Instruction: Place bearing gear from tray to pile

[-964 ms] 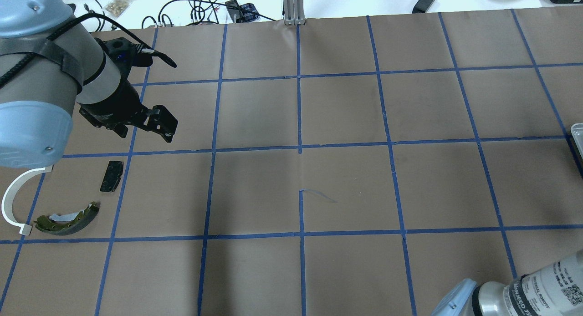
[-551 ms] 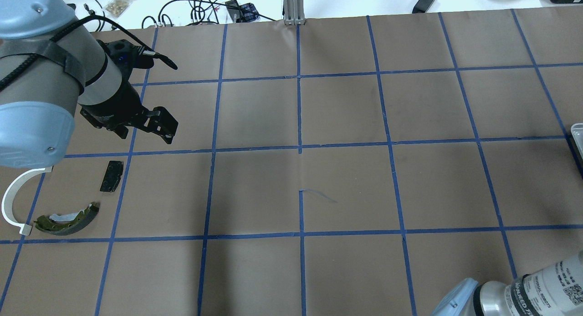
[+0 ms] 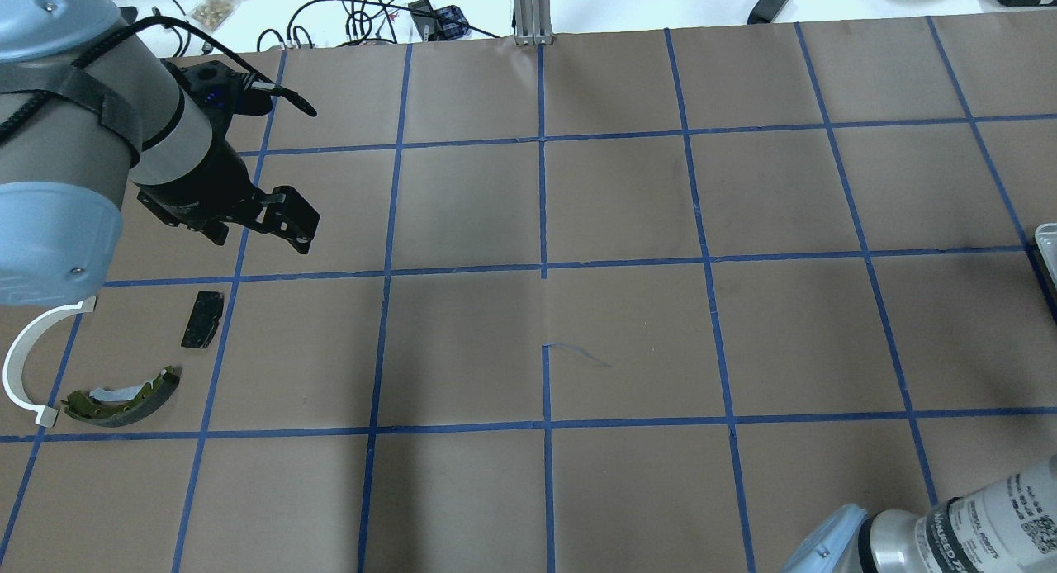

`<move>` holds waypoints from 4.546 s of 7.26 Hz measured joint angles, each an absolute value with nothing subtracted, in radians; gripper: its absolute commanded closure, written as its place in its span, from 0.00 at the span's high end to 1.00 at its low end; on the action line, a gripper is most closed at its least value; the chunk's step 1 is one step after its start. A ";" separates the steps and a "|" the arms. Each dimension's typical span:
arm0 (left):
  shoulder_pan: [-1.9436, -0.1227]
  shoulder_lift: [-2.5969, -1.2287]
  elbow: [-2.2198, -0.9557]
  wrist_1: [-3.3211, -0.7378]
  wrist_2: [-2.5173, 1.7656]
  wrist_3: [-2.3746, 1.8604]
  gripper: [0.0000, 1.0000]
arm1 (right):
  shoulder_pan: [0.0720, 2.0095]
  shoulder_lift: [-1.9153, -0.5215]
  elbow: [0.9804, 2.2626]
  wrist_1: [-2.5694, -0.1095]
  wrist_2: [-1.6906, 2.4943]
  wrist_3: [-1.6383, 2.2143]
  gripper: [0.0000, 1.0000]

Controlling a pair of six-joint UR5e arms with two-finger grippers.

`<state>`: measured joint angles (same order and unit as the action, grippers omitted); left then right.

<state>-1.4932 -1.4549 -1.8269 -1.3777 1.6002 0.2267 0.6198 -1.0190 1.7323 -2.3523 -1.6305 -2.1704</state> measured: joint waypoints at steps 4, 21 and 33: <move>-1.494 -1.424 -1.784 -1.490 1.563 0.218 1.00 | 0.620 -1.021 1.729 -2.343 -1.631 -2.160 0.49; -1.461 -1.440 -1.834 -1.454 1.673 0.230 1.00 | 0.930 -1.322 1.755 -2.052 -1.656 -1.349 0.11; -1.595 -1.435 -1.806 -1.506 1.616 0.183 1.00 | 2.108 -1.113 1.755 -2.222 -1.581 0.396 1.00</move>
